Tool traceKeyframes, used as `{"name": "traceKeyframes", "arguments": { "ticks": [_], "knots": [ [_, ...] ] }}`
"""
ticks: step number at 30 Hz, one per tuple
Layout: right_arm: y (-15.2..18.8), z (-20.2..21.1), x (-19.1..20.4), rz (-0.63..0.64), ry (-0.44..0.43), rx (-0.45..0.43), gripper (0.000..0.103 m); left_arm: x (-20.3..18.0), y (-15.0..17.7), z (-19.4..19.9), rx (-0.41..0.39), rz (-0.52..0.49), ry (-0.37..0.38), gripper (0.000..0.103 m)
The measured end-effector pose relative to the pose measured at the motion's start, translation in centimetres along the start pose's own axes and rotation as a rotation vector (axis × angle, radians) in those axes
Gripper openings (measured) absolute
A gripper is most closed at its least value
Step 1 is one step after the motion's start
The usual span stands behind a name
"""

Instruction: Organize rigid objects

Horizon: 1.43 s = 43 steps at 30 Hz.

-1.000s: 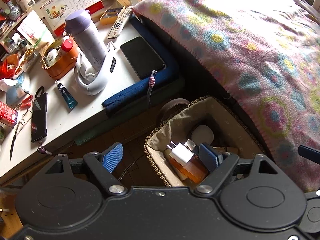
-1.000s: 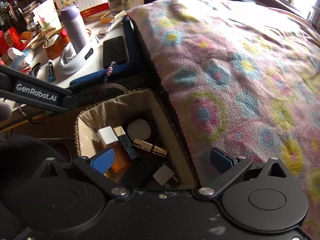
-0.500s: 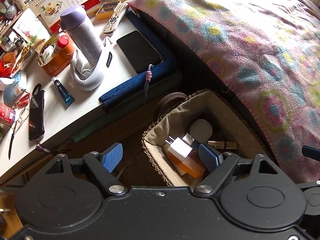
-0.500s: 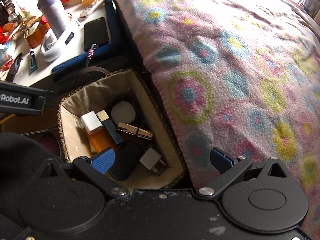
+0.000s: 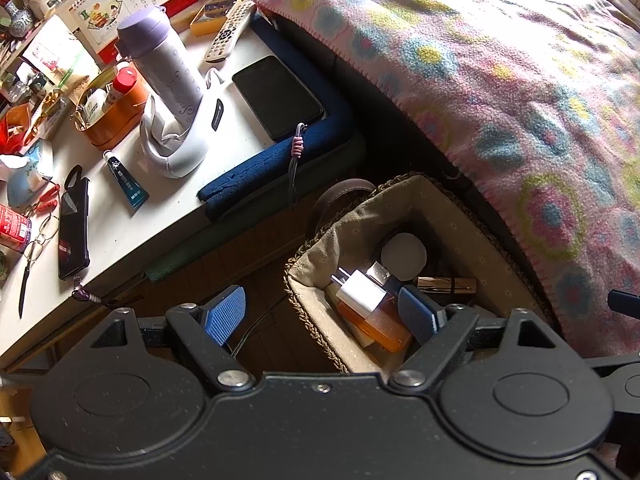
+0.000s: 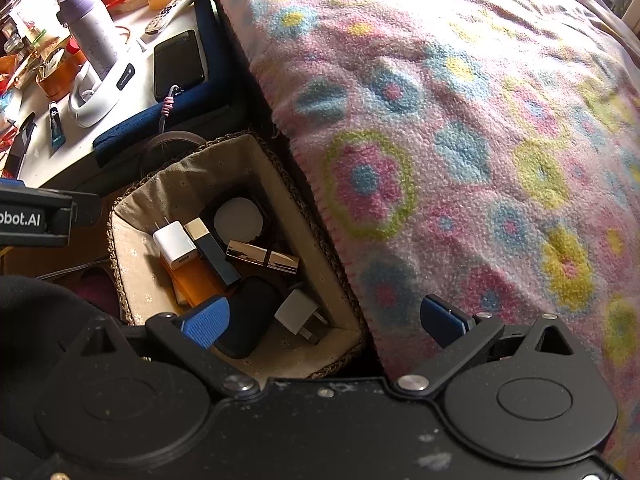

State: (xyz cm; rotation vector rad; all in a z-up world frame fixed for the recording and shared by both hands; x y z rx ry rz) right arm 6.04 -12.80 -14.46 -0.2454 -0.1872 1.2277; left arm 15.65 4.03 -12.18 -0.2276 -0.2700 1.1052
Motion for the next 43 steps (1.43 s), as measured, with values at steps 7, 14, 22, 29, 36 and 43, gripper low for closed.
{"name": "traceKeyframes", "arguments": {
  "ticks": [7, 14, 22, 29, 36, 43],
  "knots": [
    [0.01, -0.06, -0.12, -0.010, -0.001, -0.004, 0.102, -0.05, 0.05, -0.12, 0.006, -0.002, -0.005, 0.081],
    [0.07, -0.29, -0.38, -0.025, -0.001, -0.002, 0.102, -0.12, 0.21, -0.22, 0.012, -0.010, -0.007, 0.081],
    [0.07, -0.40, -0.33, -0.032, -0.005, -0.002, 0.102, -0.17, 0.24, -0.27, 0.014, -0.018, -0.012, 0.081],
    [0.04, -0.37, -0.15, -0.027, -0.009, -0.005, 0.102, -0.11, 0.23, -0.27, 0.013, -0.021, -0.013, 0.081],
    [0.03, -0.31, -0.16, -0.027, -0.011, -0.004, 0.102, -0.11, 0.24, -0.24, 0.013, -0.020, -0.013, 0.081],
    [0.05, -0.45, 0.01, -0.023, -0.013, -0.003, 0.102, -0.15, 0.20, -0.17, 0.011, -0.021, -0.015, 0.081]
  ]
}}
Point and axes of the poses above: each gripper's, at about its wrist camera, not at the fingertips, and z roughly against the way its jaws point, x to its left, y to its underside, the point moved 10 cm from there along -z, roughly the way its jaws point
